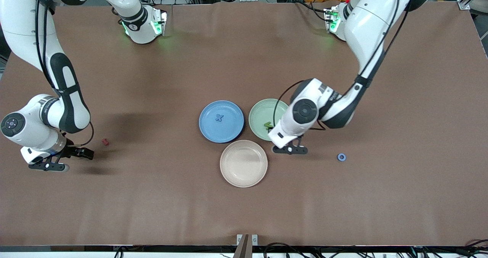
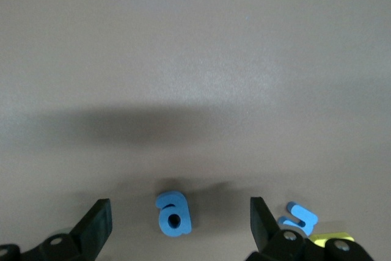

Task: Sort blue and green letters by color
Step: 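Place the green 9 on the green plate while the right gripper grasps the a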

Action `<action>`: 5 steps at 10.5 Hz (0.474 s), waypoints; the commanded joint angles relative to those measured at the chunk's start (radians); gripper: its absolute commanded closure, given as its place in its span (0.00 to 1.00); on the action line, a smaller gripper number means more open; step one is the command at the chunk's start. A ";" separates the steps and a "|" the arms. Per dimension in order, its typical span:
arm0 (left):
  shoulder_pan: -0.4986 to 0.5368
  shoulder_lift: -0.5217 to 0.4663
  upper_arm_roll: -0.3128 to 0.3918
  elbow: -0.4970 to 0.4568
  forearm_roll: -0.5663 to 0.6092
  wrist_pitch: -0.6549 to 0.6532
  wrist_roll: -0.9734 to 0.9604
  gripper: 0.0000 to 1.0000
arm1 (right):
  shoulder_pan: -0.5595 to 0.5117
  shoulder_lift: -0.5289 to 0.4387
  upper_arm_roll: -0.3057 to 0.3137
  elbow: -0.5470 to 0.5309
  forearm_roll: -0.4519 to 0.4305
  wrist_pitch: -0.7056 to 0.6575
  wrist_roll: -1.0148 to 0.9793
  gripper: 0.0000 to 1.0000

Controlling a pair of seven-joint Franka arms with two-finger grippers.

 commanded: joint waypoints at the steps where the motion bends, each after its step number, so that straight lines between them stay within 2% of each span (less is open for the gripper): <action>1: -0.067 -0.010 0.004 -0.027 0.011 -0.004 -0.190 1.00 | -0.026 -0.048 0.027 -0.107 0.013 0.082 -0.008 0.00; 3: -0.081 -0.011 0.003 -0.044 0.005 -0.004 -0.243 1.00 | -0.029 -0.045 0.030 -0.121 0.013 0.090 -0.008 0.00; 4: -0.084 -0.022 0.003 -0.064 0.007 -0.004 -0.257 0.34 | -0.029 -0.045 0.033 -0.130 0.013 0.099 -0.008 0.00; 5: -0.081 -0.042 0.003 -0.084 0.007 -0.004 -0.262 0.00 | -0.029 -0.042 0.035 -0.142 0.014 0.128 -0.008 0.00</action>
